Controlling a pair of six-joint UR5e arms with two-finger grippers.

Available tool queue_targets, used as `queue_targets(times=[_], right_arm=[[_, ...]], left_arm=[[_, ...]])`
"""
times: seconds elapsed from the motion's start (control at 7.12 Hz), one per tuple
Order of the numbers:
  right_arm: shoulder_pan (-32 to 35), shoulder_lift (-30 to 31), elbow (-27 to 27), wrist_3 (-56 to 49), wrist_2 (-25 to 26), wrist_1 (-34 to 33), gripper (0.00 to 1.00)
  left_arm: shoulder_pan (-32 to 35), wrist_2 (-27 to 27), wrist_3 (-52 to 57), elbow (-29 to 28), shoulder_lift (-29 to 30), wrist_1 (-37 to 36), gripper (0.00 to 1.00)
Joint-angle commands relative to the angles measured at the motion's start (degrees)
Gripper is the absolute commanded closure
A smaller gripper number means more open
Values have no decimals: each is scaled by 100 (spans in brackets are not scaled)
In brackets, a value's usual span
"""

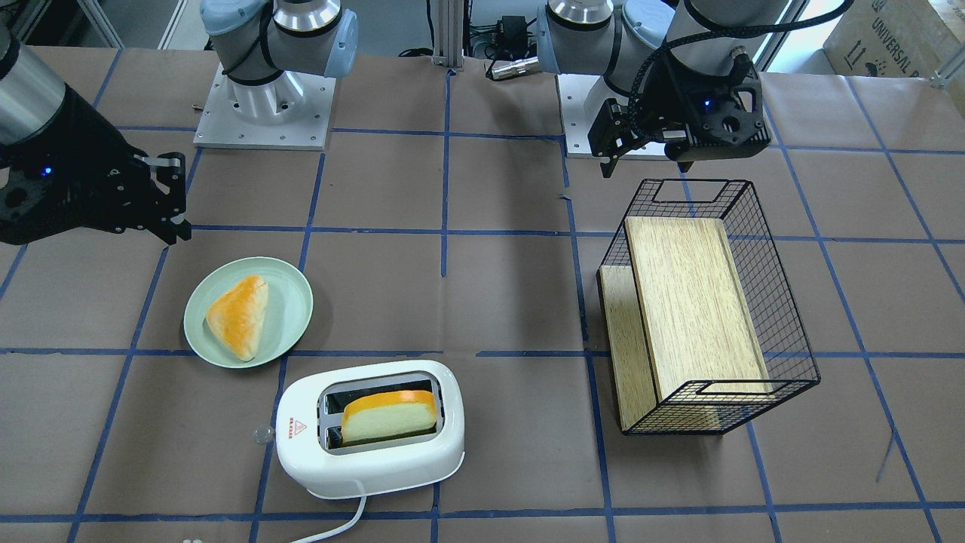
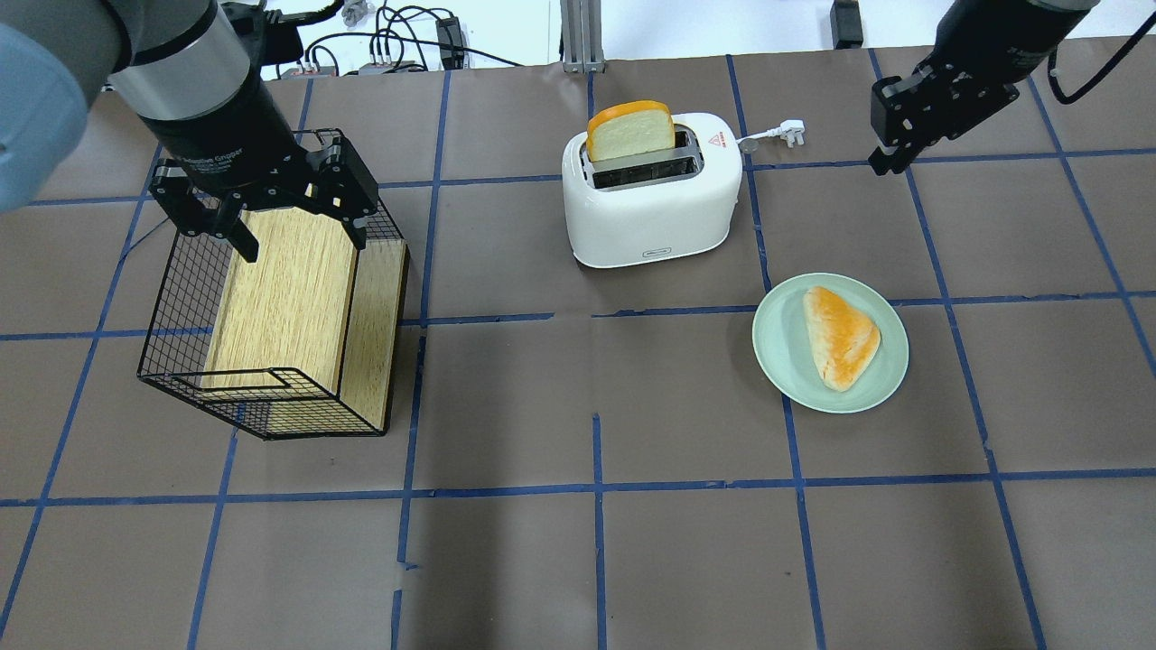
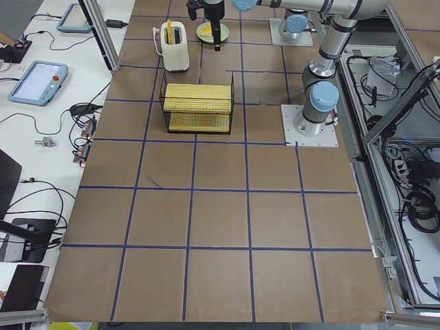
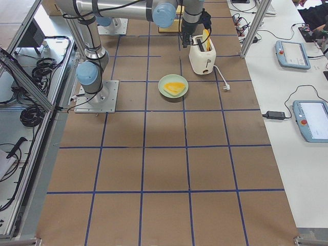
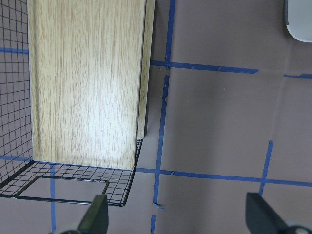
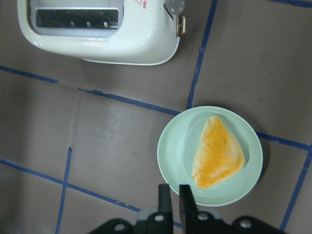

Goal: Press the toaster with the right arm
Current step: 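Move the right gripper from above the plate toward the toaster's side lever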

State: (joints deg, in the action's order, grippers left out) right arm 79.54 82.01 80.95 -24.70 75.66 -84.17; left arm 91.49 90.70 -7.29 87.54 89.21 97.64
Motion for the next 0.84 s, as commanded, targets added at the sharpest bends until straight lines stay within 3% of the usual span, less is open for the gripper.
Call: queue_targets(times=[0.0, 0.7], right_arm=[[-44, -674, -569, -26, -656, 41, 95], [-62, -1827, -835, -342, -1299, -169, 99]], left_arm=[[0, 0, 0, 0, 0, 1, 0], [0, 0, 0, 0, 0, 1, 0]])
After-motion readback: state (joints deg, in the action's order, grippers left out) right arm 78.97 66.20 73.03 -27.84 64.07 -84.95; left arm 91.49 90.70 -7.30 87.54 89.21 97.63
